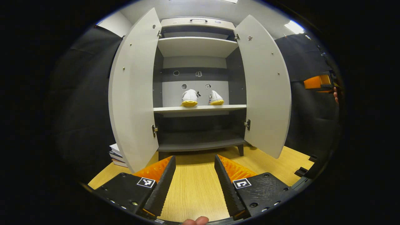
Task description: Grab one shoe with the right hand and put it into the shoe cabinet, grab the other shoe with the left hand and put it into the shoe cabinet; then close the right door with the right hand and the left door with the left hand.
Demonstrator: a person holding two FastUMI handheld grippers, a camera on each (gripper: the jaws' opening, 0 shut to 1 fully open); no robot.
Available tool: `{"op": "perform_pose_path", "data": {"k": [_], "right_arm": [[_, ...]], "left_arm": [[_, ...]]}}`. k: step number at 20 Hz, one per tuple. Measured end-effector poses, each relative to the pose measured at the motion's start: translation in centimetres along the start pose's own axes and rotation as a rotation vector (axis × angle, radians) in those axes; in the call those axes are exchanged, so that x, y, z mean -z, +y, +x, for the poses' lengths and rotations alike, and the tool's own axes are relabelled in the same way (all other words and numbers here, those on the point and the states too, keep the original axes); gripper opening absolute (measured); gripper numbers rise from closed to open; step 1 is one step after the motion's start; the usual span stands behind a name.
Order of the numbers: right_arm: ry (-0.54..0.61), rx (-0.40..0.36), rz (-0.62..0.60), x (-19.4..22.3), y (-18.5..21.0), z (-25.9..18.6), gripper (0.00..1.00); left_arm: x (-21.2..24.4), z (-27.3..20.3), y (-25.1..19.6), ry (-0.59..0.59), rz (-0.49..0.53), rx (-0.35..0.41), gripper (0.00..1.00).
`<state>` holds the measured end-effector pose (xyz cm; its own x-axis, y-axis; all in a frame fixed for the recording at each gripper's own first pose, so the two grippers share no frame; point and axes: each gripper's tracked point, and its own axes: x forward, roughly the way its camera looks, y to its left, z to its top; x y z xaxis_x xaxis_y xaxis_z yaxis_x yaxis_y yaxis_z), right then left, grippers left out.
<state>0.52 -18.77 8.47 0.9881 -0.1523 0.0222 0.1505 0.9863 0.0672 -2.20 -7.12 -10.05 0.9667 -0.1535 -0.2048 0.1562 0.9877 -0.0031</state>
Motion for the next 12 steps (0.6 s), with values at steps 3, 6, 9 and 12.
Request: {"op": "perform_pose_path", "data": {"k": [3, 6, 9, 12], "right_arm": [[-0.025, 0.001, 0.01, -3.1, -1.0, 2.3, 0.81], [-0.049, 0.018, -0.018, -5.5, -2.1, 4.9, 0.83], [-0.059, 0.026, -0.028, -7.3, -2.7, 7.6, 0.84], [-0.056, 0.026, -0.023, -8.2, -2.5, 9.9, 0.84]], "left_arm": [[-0.4, 0.1, -0.2, -0.001, 0.025, 0.006, 0.75], [-1.1, 0.1, -0.3, -0.023, 0.047, 0.01, 0.75], [-0.8, 0.3, -0.7, -0.014, 0.045, 0.019, 0.89], [-0.3, 0.3, -0.9, 0.005, 0.036, 0.023, 0.75]]}}
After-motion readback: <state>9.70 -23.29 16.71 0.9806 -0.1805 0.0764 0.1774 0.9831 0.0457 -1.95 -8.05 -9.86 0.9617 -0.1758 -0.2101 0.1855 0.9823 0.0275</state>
